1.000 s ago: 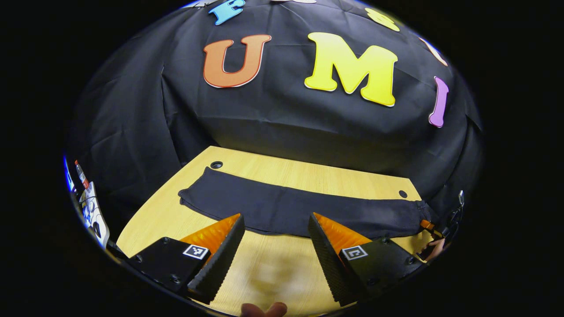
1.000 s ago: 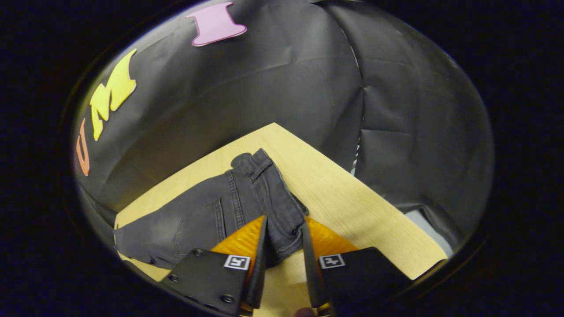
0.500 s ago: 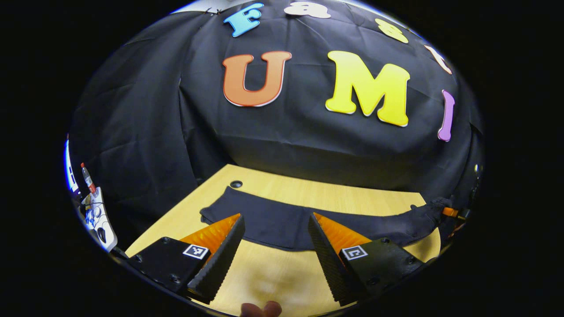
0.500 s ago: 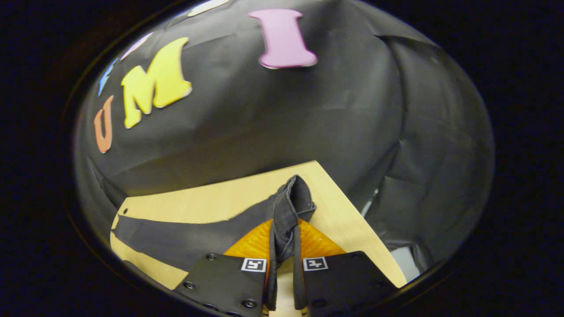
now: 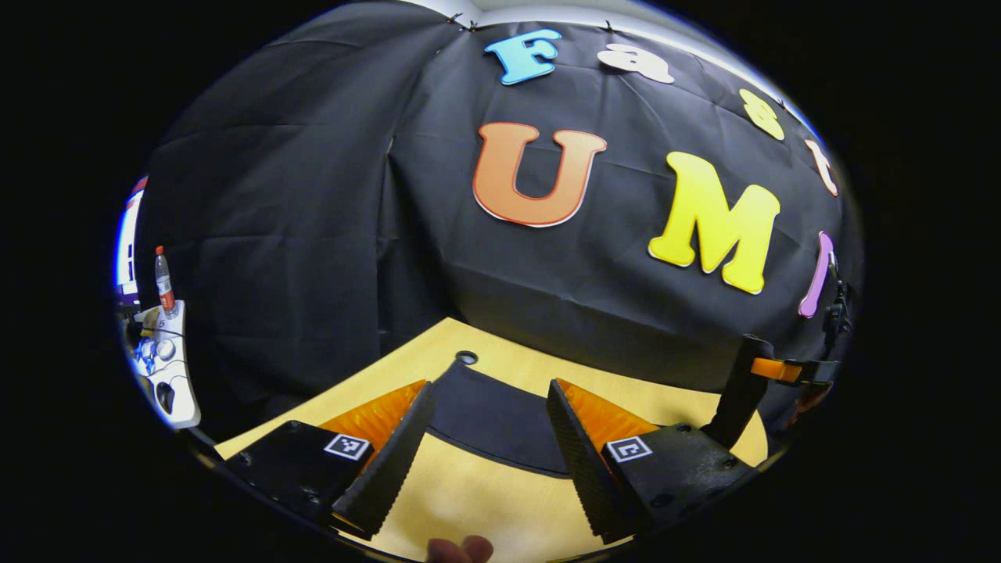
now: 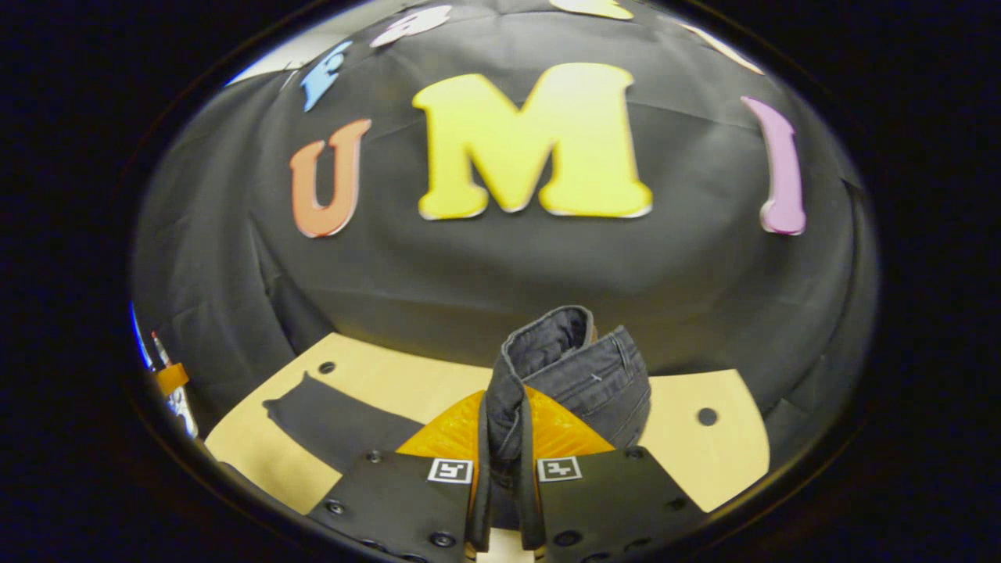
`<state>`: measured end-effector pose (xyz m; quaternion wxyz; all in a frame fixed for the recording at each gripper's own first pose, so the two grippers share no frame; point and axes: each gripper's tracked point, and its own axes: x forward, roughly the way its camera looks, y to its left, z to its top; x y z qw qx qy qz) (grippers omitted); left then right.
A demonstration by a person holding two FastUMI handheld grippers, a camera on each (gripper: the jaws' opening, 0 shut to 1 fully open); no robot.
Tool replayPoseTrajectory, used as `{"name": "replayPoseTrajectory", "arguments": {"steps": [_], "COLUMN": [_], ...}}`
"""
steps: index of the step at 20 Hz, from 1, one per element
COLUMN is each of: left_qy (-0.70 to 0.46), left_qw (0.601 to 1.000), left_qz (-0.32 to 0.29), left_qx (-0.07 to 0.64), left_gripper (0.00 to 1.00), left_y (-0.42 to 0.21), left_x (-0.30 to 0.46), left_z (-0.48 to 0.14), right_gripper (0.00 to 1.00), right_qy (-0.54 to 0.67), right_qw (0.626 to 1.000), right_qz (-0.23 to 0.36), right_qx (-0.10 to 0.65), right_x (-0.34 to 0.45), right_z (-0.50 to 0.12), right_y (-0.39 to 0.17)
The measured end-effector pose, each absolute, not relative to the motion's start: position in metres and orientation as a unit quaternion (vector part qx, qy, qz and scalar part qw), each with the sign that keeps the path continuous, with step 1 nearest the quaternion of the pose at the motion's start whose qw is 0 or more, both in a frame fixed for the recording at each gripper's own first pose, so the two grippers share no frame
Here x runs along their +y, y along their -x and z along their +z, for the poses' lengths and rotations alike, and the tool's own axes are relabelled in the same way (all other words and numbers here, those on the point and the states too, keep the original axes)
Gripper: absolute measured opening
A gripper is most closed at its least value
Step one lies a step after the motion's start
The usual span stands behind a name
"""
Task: Grasp the waist and the cuffs of the jeans and fold them to make the two legs overlap; first hold the waist and fold one-third of the jeans toward the cuffs, then hold the cuffs and fold the remaining one-third in the same direction to finish folding.
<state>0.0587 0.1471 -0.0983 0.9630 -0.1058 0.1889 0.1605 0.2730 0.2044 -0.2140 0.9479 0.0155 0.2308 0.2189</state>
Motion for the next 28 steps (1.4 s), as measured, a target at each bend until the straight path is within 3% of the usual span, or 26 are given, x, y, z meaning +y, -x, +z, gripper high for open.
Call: {"name": "replayPoseTrajectory", "arguments": {"steps": [4,5,6,10,12,17,21,25,28], "left_qy": [0.131,0.139,0.149,0.182,0.204,0.248,0.329,0.525,0.480], "left_qw": [0.950,0.946,0.941,0.925,0.912,0.885,0.810,0.697,0.704], "left_qz": [0.196,0.208,0.217,0.236,0.246,0.255,0.291,0.282,0.299], "left_qx": [0.203,0.207,0.213,0.236,0.258,0.299,0.389,0.399,0.429], "left_gripper": [0.94,0.94,0.94,0.94,0.94,0.94,0.94,0.95,0.95], "left_y": [-0.036,-0.032,-0.030,-0.027,-0.032,-0.050,-0.057,-0.111,-0.130], "left_x": [0.206,0.219,0.231,0.260,0.267,0.266,0.257,0.222,0.237], "left_z": [-0.114,-0.120,-0.127,-0.154,-0.172,-0.207,-0.261,-0.281,-0.293], "right_gripper": [0.16,0.12,0.16,0.16,0.31,1.00,0.99,0.99,1.00], "right_qy": [0.039,0.058,0.069,0.125,0.110,0.075,0.051,0.023,0.004], "right_qw": [0.919,0.913,0.906,0.881,0.875,0.878,0.885,0.891,0.894], "right_qz": [0.268,0.268,0.266,0.281,0.303,0.322,0.302,0.271,0.236], "right_qx": [0.286,0.302,0.321,0.360,0.360,0.347,0.350,0.363,0.381], "right_x": [0.302,0.313,0.322,0.342,0.349,0.321,0.260,0.206,0.166], "right_z": [-0.299,-0.324,-0.346,-0.398,-0.394,-0.338,-0.298,-0.282,-0.289], "right_y": [-0.251,-0.249,-0.246,-0.237,-0.232,-0.202,-0.177,-0.142,-0.130]}}
